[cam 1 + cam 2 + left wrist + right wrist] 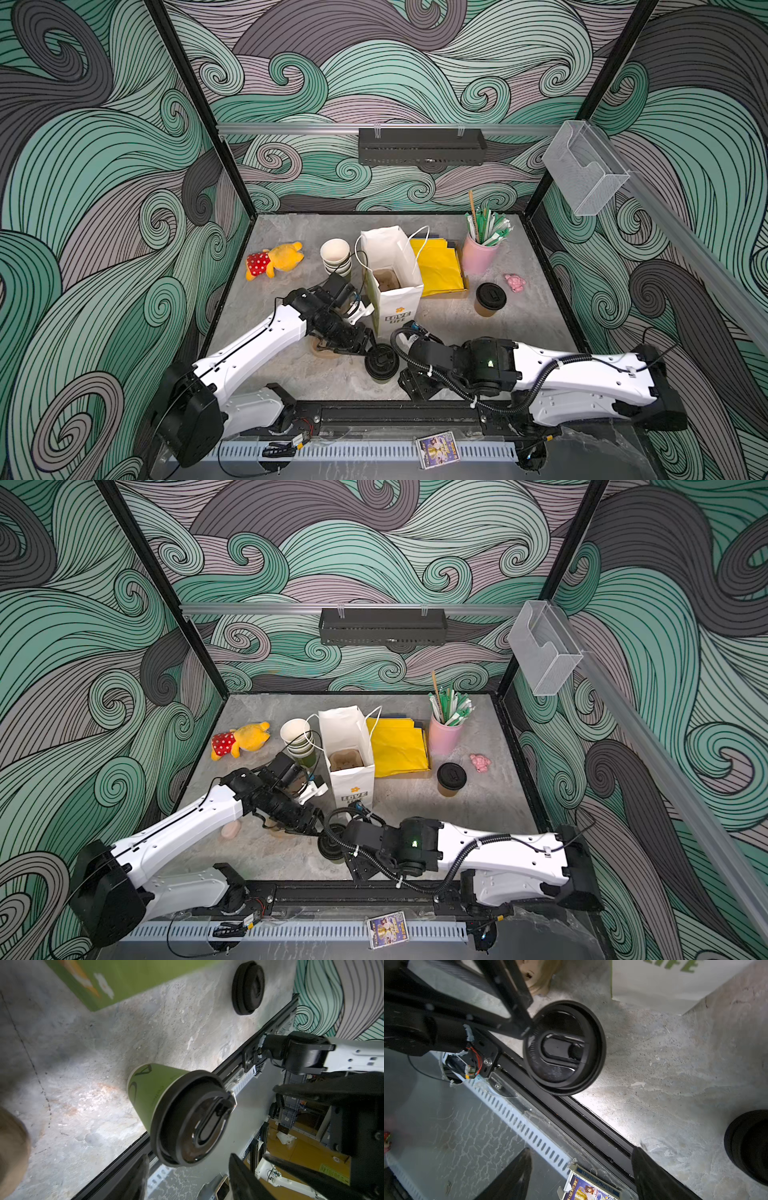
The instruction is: Pack the takeout coffee
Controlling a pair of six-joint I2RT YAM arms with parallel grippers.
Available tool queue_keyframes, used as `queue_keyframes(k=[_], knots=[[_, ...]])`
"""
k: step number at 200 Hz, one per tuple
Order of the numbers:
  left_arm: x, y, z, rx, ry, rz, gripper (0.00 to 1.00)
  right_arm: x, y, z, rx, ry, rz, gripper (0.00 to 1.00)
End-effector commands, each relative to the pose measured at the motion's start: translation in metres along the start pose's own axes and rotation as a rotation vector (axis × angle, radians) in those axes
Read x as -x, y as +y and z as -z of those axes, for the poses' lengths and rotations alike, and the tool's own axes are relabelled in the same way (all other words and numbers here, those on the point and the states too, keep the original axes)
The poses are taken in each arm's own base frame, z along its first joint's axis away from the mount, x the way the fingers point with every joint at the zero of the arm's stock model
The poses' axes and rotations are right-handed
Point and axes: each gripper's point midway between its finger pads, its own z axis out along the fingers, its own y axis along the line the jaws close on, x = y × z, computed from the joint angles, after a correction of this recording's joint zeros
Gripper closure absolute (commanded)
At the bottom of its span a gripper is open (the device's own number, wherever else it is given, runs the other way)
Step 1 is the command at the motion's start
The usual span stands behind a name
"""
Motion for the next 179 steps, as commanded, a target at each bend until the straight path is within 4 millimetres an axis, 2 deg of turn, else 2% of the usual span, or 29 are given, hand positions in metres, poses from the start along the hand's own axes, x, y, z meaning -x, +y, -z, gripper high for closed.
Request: queue_keyframes(k=[1, 28, 45, 75, 89, 104, 118, 143, 179], knots=[[0.005, -0.021, 0.014, -0.053, -0.042, -0.074, 0.32, 0.004, 0.003, 0.014, 0.036, 0.02, 0.216, 0.23], [0.007, -0.025, 0.03, -0.02, -0.115, -0.101, 0.31, 0.015, 0.007, 0.022, 0.056, 0.034, 0.487, 0.21], [0.01, -0.015, 0.049, 0.087, -0.212, -0.085, 0.31, 0.021, 0.015, 0.025, 0.08, 0.039, 0.667, 0.19], [0.011, 0.014, 0.102, 0.323, -0.479, 0.027, 0.31, 0.03, 0.022, 0.018, 0.135, 0.054, 0.877, 0.17], [0.01, 0.022, 0.128, 0.375, -0.631, 0.073, 0.29, 0.036, 0.023, 0.012, 0.158, 0.071, 0.935, 0.17], [0.003, 0.036, 0.158, 0.45, -0.772, 0.164, 0.27, 0.041, 0.021, 0.004, 0.166, 0.108, 0.981, 0.16], [-0.005, 0.046, 0.176, 0.488, -0.864, 0.237, 0.26, 0.041, 0.019, -0.006, 0.164, 0.165, 1.032, 0.16], [-0.011, 0.057, 0.19, 0.499, -0.968, 0.339, 0.26, 0.047, 0.02, -0.022, 0.18, 0.223, 1.079, 0.16], [-0.016, 0.071, 0.19, 0.475, -1.046, 0.465, 0.26, 0.048, 0.021, -0.041, 0.212, 0.292, 1.082, 0.18]])
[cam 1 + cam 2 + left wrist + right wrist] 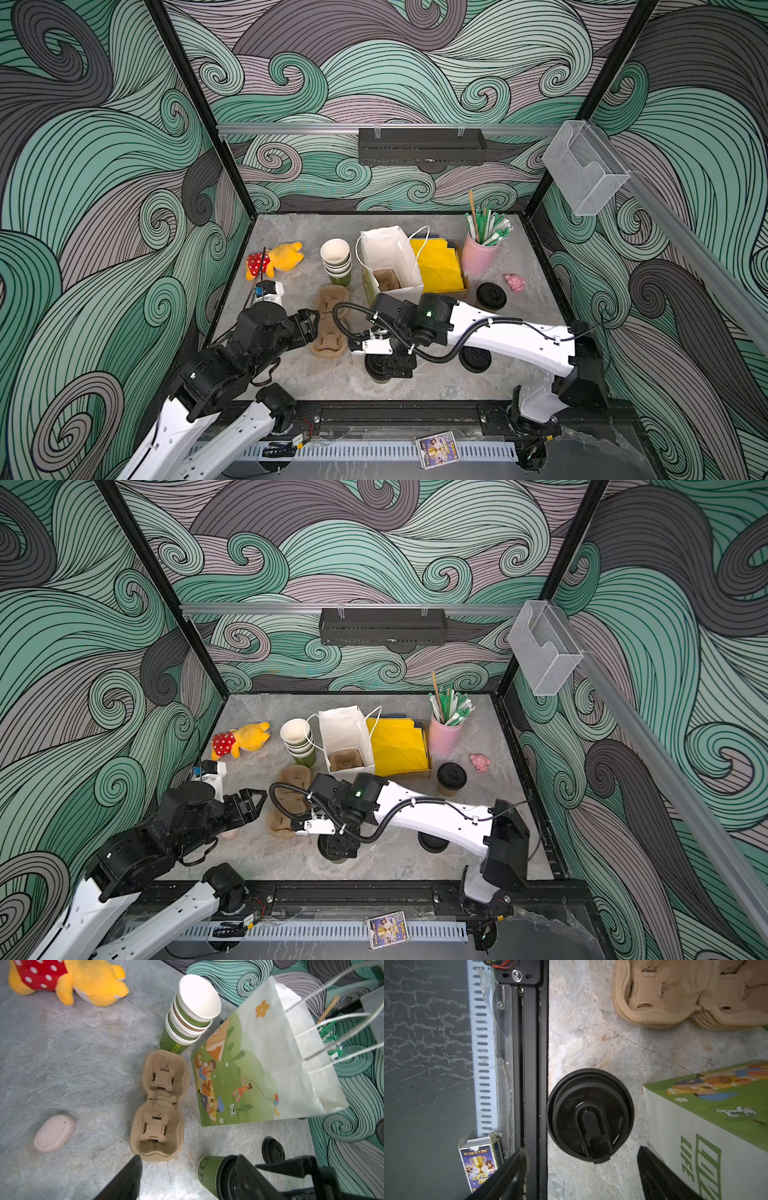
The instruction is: Pack the takeout coffee
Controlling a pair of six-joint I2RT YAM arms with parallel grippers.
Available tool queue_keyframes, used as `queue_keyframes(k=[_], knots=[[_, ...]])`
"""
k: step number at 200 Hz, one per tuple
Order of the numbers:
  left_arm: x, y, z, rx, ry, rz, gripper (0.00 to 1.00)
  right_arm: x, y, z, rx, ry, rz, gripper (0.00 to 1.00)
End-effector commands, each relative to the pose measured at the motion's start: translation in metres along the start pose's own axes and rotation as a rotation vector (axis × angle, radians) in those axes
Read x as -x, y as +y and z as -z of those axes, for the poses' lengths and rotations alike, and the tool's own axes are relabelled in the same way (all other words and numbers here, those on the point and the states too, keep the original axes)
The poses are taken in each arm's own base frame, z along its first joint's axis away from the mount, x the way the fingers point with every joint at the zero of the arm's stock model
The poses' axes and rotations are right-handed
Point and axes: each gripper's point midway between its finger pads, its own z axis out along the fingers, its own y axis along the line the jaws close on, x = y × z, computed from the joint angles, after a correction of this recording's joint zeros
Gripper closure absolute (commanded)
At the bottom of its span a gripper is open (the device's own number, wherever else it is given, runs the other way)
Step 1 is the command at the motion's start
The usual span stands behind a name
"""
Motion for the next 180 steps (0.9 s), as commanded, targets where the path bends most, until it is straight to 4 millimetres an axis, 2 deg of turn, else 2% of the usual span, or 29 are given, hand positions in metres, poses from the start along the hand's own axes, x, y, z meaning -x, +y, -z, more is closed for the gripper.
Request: queue_keyframes(k=[1, 45, 71, 126, 149, 180], knots=[[0.005, 0.023, 0.0, 0.088, -0.071, 0.131, 0.26, -0.002, 0.006, 0.0, 0.073, 0.02, 0.073, 0.18], [0.005, 0.035, 0.004, 0.103, -0.12, 0.173, 0.26, 0.001, 0.004, -0.011, 0.095, 0.047, 0.073, 0.18], [0.006, 0.037, 0.006, 0.107, -0.126, 0.172, 0.26, -0.003, -0.002, -0.017, 0.071, 0.078, 0.076, 0.18], [0.006, 0.038, 0.006, 0.115, -0.127, 0.172, 0.26, -0.003, -0.001, -0.027, 0.088, 0.1, 0.093, 0.21], [0.007, 0.038, 0.007, 0.114, -0.13, 0.172, 0.26, 0.001, -0.001, -0.022, 0.08, 0.085, 0.097, 0.21], [0.007, 0.038, 0.007, 0.114, -0.13, 0.172, 0.26, 0.008, -0.001, -0.006, 0.048, 0.053, 0.11, 0.21]])
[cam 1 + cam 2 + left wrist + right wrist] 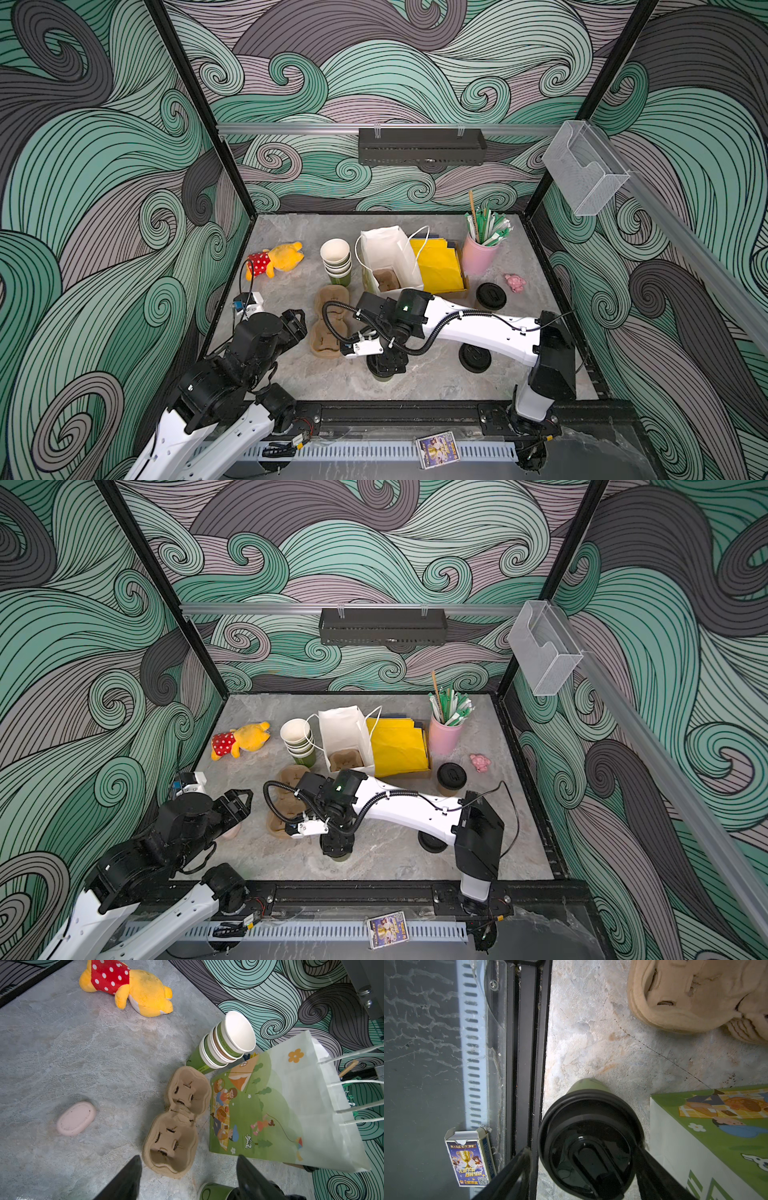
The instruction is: Pack the takeout coffee
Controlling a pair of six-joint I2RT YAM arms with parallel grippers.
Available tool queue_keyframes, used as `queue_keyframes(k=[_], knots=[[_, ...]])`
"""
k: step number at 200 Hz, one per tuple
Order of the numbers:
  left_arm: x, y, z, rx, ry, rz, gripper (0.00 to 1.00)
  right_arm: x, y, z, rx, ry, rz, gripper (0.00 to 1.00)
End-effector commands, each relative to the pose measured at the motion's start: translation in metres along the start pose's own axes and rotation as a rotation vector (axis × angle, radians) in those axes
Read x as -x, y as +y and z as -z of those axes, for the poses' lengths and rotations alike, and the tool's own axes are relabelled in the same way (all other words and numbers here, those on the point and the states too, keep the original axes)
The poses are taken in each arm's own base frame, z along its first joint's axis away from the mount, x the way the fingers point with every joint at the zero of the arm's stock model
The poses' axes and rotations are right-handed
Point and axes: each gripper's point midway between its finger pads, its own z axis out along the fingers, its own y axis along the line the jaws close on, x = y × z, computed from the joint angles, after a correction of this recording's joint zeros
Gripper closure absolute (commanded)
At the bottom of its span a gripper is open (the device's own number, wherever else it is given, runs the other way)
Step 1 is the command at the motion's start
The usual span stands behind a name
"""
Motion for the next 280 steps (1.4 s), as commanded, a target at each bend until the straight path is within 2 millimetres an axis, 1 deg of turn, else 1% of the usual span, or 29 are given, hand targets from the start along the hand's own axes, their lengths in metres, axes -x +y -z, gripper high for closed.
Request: queue_keyframes(k=[1, 23, 44, 69, 89, 119, 172, 201, 224, 280], knots=[[0.002, 0.007, 0.004, 0.026, -0.012, 0.0, 0.26, 0.005, 0.005, 0.016, -0.009, -0.019, 0.044, 0.21], [0.001, 0.006, 0.003, 0.025, -0.007, -0.001, 0.26, 0.001, 0.003, 0.021, -0.038, -0.014, 0.06, 0.18], [0.001, 0.004, 0.002, 0.019, -0.005, -0.004, 0.27, -0.005, 0.0, 0.015, -0.047, 0.015, 0.071, 0.16], [0.002, 0.004, 0.003, 0.017, -0.005, -0.006, 0.27, -0.004, -0.001, 0.008, -0.034, 0.019, 0.068, 0.15], [0.001, 0.004, 0.003, 0.018, -0.003, -0.006, 0.27, -0.008, -0.001, 0.0, -0.021, 0.041, 0.073, 0.15], [0.003, 0.004, 0.005, 0.014, -0.008, -0.004, 0.27, -0.01, -0.002, -0.004, -0.016, 0.05, 0.076, 0.15], [0.002, 0.004, 0.004, 0.015, -0.006, -0.005, 0.27, -0.016, -0.003, -0.012, -0.017, 0.079, 0.073, 0.17], [0.003, 0.004, 0.004, 0.015, -0.007, -0.006, 0.27, -0.017, -0.003, -0.015, -0.012, 0.084, 0.072, 0.22], [0.003, 0.004, 0.004, 0.016, -0.007, -0.007, 0.28, -0.019, -0.003, -0.017, -0.012, 0.094, 0.072, 0.24], [0.003, 0.004, 0.004, 0.017, -0.007, -0.007, 0.28, -0.024, -0.005, -0.02, -0.02, 0.116, 0.074, 0.24]])
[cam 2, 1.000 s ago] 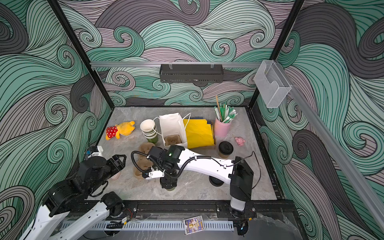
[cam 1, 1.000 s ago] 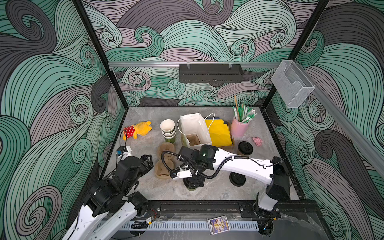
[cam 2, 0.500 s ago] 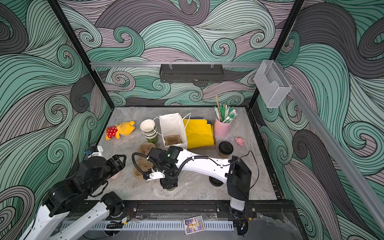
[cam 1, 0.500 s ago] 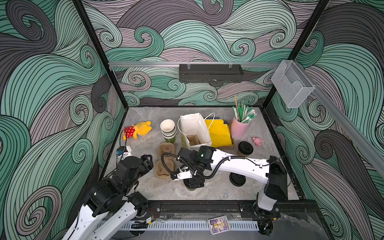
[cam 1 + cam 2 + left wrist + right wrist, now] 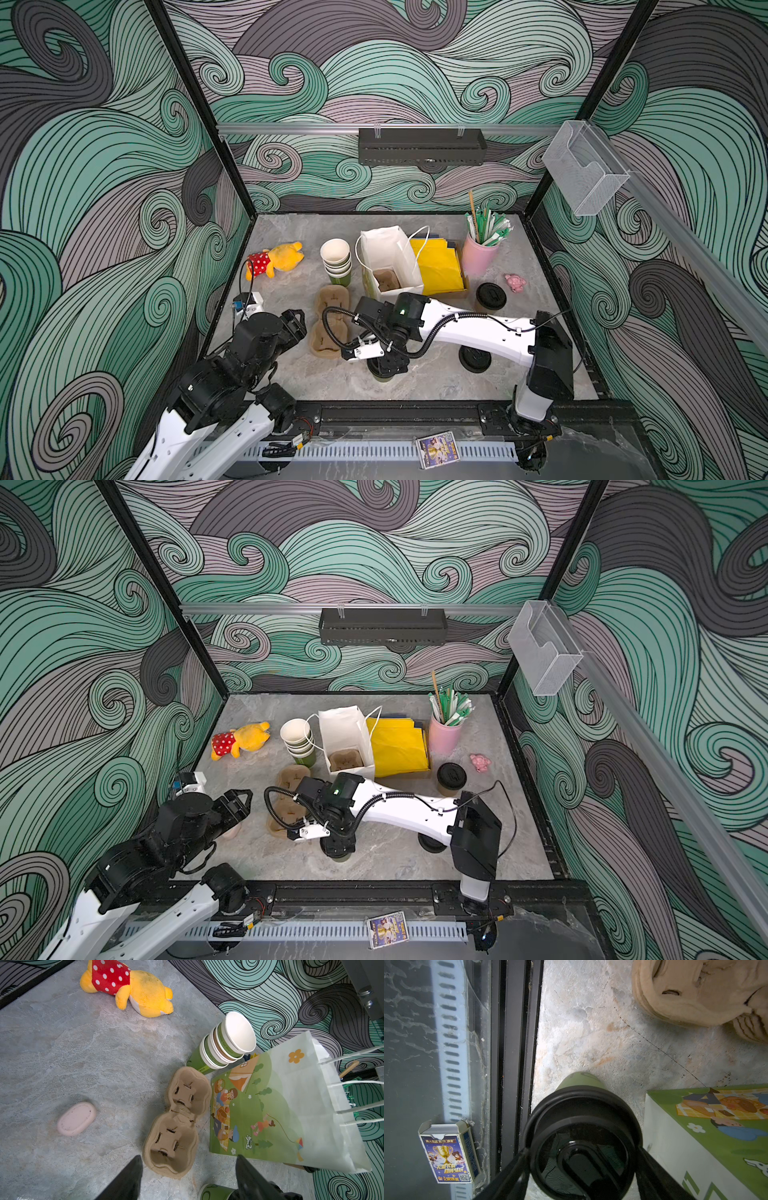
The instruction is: Pack the takeout coffee
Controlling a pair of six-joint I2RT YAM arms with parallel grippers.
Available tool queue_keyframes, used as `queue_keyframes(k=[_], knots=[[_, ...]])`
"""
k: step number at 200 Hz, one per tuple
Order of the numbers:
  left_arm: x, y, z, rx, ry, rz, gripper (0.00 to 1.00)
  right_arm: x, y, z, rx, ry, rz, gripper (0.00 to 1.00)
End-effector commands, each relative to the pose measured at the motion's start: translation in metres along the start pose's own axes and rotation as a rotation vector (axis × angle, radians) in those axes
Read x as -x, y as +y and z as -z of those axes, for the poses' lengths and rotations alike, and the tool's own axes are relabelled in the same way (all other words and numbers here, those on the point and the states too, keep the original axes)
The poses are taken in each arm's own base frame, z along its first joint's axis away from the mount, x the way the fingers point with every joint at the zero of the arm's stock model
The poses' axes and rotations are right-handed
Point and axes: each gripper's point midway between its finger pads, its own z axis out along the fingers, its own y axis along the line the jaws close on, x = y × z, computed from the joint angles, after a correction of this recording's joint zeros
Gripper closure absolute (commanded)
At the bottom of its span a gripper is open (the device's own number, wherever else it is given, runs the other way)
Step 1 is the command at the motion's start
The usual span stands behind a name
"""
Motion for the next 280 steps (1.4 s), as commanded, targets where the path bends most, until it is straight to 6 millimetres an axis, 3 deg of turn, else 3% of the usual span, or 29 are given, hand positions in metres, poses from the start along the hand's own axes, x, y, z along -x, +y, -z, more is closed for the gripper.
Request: queue_keyframes(k=[1, 46, 90, 159, 196, 222, 247, 280], knots=[[0.002, 0.004, 0.004, 0.015, -0.005, -0.007, 0.28, -0.012, 0.002, -0.01, 0.019, 0.052, 0.021, 0.24], [0.003, 0.004, 0.004, 0.016, -0.007, -0.006, 0.28, -0.013, 0.002, -0.012, 0.016, 0.057, 0.019, 0.24], [0.005, 0.004, 0.005, 0.017, -0.015, -0.004, 0.28, -0.014, 0.005, -0.011, 0.019, 0.055, 0.011, 0.31], [0.012, 0.003, 0.01, 0.019, -0.036, -0.021, 0.28, -0.005, 0.022, 0.015, -0.015, 0.0, -0.034, 0.34], [0.018, -0.005, 0.015, 0.006, -0.04, -0.036, 0.28, -0.009, 0.033, 0.044, -0.068, -0.02, -0.175, 0.37], [0.027, -0.019, 0.019, -0.009, -0.041, -0.065, 0.28, -0.017, 0.041, 0.073, -0.121, -0.033, -0.372, 0.39], [0.038, -0.042, 0.021, -0.039, -0.031, -0.113, 0.28, -0.028, 0.043, 0.104, -0.217, -0.074, -0.589, 0.44], [0.046, -0.085, 0.019, -0.109, 0.026, -0.19, 0.27, -0.043, 0.03, 0.15, -0.351, -0.179, -0.908, 0.49]])
